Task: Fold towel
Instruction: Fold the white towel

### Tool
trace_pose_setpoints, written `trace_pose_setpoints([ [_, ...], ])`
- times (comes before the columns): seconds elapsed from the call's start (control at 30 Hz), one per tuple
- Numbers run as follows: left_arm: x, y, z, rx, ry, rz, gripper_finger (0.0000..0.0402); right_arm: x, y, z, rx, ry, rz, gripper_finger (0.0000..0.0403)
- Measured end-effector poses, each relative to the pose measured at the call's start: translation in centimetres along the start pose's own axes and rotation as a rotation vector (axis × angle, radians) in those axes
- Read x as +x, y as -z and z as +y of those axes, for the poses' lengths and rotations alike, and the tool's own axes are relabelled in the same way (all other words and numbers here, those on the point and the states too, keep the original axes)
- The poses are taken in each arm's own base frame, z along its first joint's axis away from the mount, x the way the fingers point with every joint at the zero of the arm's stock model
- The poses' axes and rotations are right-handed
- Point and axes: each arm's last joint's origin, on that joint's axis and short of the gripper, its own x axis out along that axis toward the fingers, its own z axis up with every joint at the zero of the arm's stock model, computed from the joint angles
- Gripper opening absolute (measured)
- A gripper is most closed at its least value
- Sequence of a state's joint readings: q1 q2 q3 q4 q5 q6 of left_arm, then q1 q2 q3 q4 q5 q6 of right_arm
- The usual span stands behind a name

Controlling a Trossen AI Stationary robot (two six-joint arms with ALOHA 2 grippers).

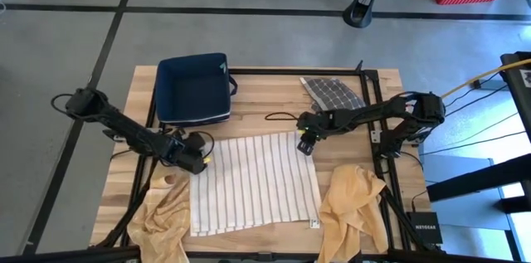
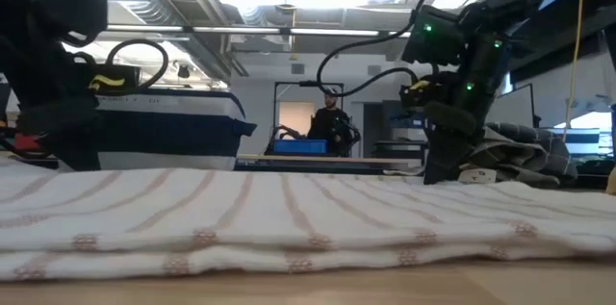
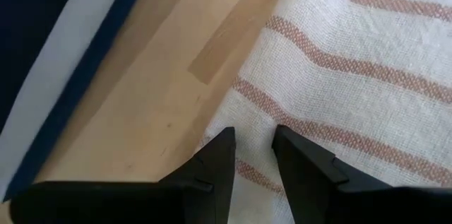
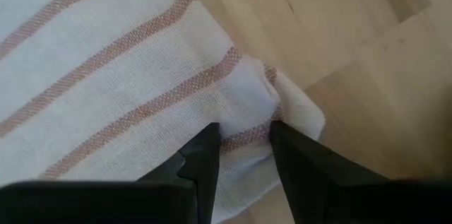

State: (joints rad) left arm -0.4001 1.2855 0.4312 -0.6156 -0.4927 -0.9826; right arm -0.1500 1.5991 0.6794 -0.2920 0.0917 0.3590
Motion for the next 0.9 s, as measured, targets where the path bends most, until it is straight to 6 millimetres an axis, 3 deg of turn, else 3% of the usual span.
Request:
trace_pose_setpoints([
  [0.17, -2.6, -2.8, -1.2, 0.099, 0.098, -0.063, 0.0100, -1.7, -1.4, 0.5, -0.069, -0.068, -0.020, 0.0136],
  [0.3, -5.6, -5.1, -2.4, 0.168, 0.224, -0.104, 0.0100, -5.5, -3.4, 1.4, -0.174, -0.216, -0.095, 0.0136],
  [0.43, -7.8, -6.1, -3.8, 0.161, 0.371, -0.137, 0.0100, -7.9, -3.2, 3.0, -0.251, -0.320, -0.147, 0.0136],
  [0.57, -8.2, -6.6, -4.7, 0.146, 0.447, -0.209, 0.0107, -8.7, -2.7, 4.5, -0.327, -0.323, -0.188, 0.0136],
  [0.7, -7.3, -6.9, -5.0, 0.168, 0.452, -0.205, 0.0150, -8.5, -2.2, 5.7, -0.376, -0.249, -0.213, 0.0136],
  [0.9, -6.3, -5.7, -5.6, 0.234, 0.538, 0.012, 0.0222, -7.5, -1.3, 7.6, -0.446, -0.266, -0.181, 0.0136],
])
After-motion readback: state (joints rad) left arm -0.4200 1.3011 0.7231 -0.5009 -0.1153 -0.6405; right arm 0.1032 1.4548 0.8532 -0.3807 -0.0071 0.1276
